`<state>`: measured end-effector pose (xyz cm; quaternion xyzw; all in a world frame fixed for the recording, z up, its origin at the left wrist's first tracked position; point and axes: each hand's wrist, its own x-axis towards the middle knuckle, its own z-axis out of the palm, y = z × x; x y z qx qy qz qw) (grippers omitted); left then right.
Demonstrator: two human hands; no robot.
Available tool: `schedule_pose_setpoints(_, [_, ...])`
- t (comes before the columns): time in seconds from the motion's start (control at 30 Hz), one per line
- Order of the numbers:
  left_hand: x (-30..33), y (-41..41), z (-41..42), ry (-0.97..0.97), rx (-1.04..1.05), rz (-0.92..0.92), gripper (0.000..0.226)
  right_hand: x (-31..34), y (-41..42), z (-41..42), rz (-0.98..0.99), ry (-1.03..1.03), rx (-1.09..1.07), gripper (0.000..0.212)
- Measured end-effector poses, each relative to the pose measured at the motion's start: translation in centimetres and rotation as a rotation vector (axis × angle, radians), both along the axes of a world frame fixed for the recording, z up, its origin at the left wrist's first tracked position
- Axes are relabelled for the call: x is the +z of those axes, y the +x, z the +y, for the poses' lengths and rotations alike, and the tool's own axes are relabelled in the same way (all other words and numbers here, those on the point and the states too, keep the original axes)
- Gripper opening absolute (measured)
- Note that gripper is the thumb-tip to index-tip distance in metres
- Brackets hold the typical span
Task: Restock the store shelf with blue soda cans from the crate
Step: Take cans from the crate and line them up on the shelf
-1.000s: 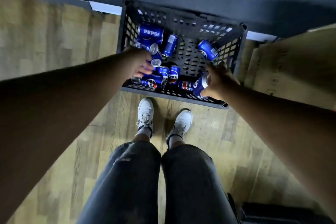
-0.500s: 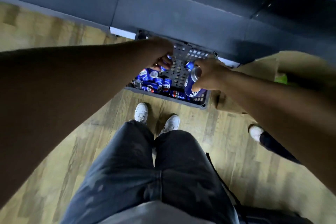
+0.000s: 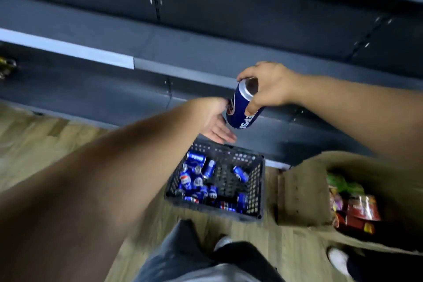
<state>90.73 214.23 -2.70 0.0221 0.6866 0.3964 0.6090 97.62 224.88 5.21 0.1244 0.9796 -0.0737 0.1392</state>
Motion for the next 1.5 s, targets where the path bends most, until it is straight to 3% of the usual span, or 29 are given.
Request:
schedule_pose_setpoints(0.13, [4.3, -1.2, 1.6, 0.244, 0.251, -0.042, 0.040, 4.6, -0.9, 0.2, 0.157, 0.082, 0.052, 0.078])
schedule_pose_setpoints(0.3, [10.3, -2.6, 3.7, 0.491, 0.534, -0.133, 0.034, 7.3, 0.0, 0.9, 0.457, 0.269, 0.145, 0.067])
schedule_pose_setpoints(0.47, [14.8, -2.8, 4.5, 0.620, 0.496, -0.053, 0.045, 6.7, 0.7, 2.3, 0.814, 0.334, 0.217, 0.069])
schedule_pose_setpoints(0.67, [15.7, -3.0, 5.8, 0.668, 0.464, 0.013, 0.045, 5.4, 1.2, 3.4, 1.064, 0.313, 0.254, 0.073])
schedule_pose_setpoints(0.83, [16.2, -3.1, 6.6, 0.729, 0.548, 0.097, 0.058, 4.8, 1.5, 3.5, 1.170, 0.380, 0.293, 0.070])
schedule_pose_setpoints(0.97, [17.3, -3.4, 6.6, 0.825, 0.613, 0.180, 0.050, 5.4, 2.1, 3.1, 1.139, 0.341, 0.302, 0.045])
schedule_pose_setpoints(1.07, [18.1, -3.4, 6.1, 0.857, 0.604, 0.216, 0.048, 6.1, 2.8, 1.7, 1.145, 0.133, 0.218, 0.040])
schedule_pose_setpoints(1.2, [18.6, -2.9, 5.4, 0.875, 0.613, 0.232, 0.040, 7.8, 3.3, -0.1, 1.200, -0.394, -0.104, 0.052])
schedule_pose_setpoints(1.33, [19.2, -2.1, 4.5, 0.920, 0.611, 0.261, 0.038, 9.4, 3.6, 0.1, 0.778, -1.183, -0.491, 0.077])
schedule_pose_setpoints(1.4, [19.6, -1.4, 4.0, 0.966, 0.585, 0.263, 0.053, 9.2, 3.9, 0.4, 0.665, -1.447, -0.487, 0.070])
schedule_pose_setpoints(1.5, [20.1, -0.4, 3.3, 1.025, 0.522, 0.298, 0.071, 9.3, 4.3, 0.3, 0.670, -1.560, -0.400, 0.064])
